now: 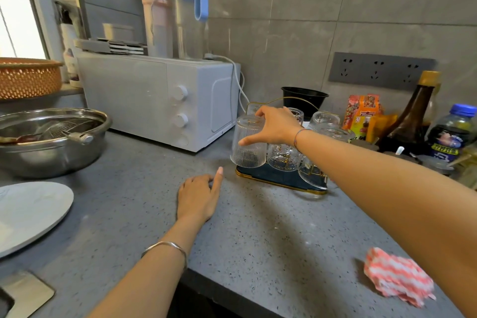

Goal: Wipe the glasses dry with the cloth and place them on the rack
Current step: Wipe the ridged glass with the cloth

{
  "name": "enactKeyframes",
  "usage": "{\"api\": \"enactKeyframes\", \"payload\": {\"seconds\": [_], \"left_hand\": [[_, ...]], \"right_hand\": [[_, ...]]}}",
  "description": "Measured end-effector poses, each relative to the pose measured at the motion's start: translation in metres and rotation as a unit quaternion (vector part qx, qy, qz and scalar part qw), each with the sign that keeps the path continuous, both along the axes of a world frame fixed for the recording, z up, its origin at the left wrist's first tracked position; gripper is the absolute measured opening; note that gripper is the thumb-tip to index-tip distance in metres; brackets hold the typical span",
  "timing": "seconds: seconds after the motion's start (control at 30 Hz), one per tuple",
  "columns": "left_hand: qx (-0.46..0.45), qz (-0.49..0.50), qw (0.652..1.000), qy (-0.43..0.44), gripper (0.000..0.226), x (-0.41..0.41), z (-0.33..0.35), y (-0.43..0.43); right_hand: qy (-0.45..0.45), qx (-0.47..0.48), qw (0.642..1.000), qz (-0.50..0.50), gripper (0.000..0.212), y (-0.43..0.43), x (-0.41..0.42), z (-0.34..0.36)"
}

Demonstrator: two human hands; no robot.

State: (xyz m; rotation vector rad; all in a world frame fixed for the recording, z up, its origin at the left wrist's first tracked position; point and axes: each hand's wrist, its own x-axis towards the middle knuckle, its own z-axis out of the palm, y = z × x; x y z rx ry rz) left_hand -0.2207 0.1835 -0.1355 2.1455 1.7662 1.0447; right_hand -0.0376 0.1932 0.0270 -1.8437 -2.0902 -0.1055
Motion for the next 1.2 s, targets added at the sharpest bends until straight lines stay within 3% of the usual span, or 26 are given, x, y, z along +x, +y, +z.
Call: {"api": "enactKeyframes", "payload": {"seconds": [0.33,0.57,0.73,0.87,0.97,1.1,1.2], "left_hand": [[-0.008,0.000,1.000,0.007,0.064,0.000,0.000,0.000],[-0.021,0.011,0.999,0.042,0.086,0.001,-0.002,0.001],[-0.023,0.013,0.998,0.060,0.095,0.000,-0.002,0.003],[-0.016,-0.003,0.998,0.065,0.093,0.002,0.001,-0.004],[-0.005,-0.031,0.996,0.079,0.095,0.005,0.006,-0.014],[0.018,-0.077,0.993,0.082,0.092,0.025,0.019,-0.036],[0.001,-0.167,0.983,0.083,0.070,0.053,0.032,-0.060]], "right_hand": [[-0.045,0.006,0.998,-0.038,0.086,0.002,0.001,-0.002],[-0.127,0.005,0.991,-0.050,0.095,0.000,0.000,-0.003],[-0.095,0.010,0.994,-0.052,0.101,-0.005,0.011,-0.001],[0.036,0.084,0.996,-0.013,0.082,-0.034,0.025,0.006],[0.116,0.067,0.990,0.039,0.067,-0.073,0.039,0.008],[0.088,-0.003,0.994,0.057,0.051,-0.120,0.067,0.000],[0.058,-0.090,0.994,0.039,0.048,-0.154,0.091,-0.010]]}}
